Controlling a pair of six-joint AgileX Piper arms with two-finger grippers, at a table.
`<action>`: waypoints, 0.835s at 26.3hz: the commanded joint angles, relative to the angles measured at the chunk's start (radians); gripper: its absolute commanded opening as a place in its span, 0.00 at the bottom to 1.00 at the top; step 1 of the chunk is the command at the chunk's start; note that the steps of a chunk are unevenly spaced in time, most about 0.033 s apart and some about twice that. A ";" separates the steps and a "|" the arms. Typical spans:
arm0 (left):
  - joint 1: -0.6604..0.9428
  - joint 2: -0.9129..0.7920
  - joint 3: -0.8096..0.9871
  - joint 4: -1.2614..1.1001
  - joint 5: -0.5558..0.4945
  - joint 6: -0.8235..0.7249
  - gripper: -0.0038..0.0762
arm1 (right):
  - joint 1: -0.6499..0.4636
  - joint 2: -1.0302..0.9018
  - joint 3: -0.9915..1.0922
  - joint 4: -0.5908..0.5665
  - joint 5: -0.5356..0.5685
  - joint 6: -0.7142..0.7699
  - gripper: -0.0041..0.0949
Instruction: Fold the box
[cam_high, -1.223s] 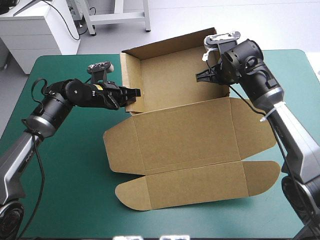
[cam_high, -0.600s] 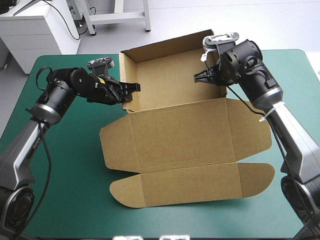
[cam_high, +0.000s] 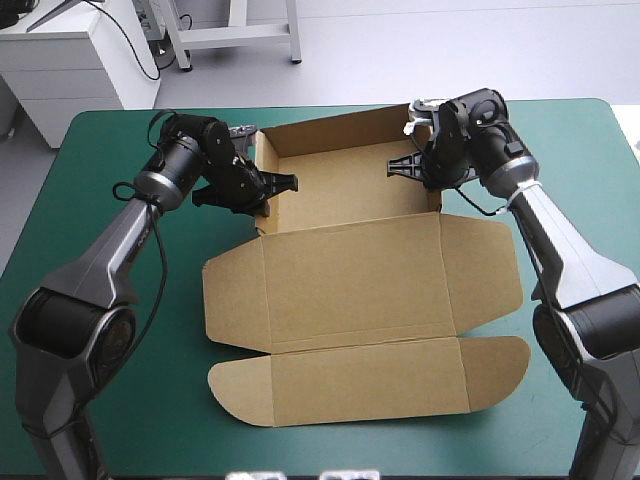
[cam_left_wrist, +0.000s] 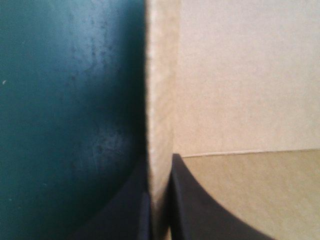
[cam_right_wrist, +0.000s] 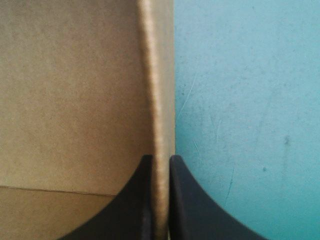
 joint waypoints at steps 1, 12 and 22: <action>0.001 -0.003 -0.027 0.028 0.068 -0.015 0.04 | -0.020 -0.028 0.015 -0.032 0.008 0.011 0.02; 0.001 0.068 -0.029 0.026 0.073 -0.015 0.04 | -0.020 0.033 0.126 -0.057 0.008 0.014 0.02; 0.000 0.071 -0.034 0.057 0.074 -0.011 0.04 | -0.020 0.034 0.126 -0.090 -0.015 0.063 0.02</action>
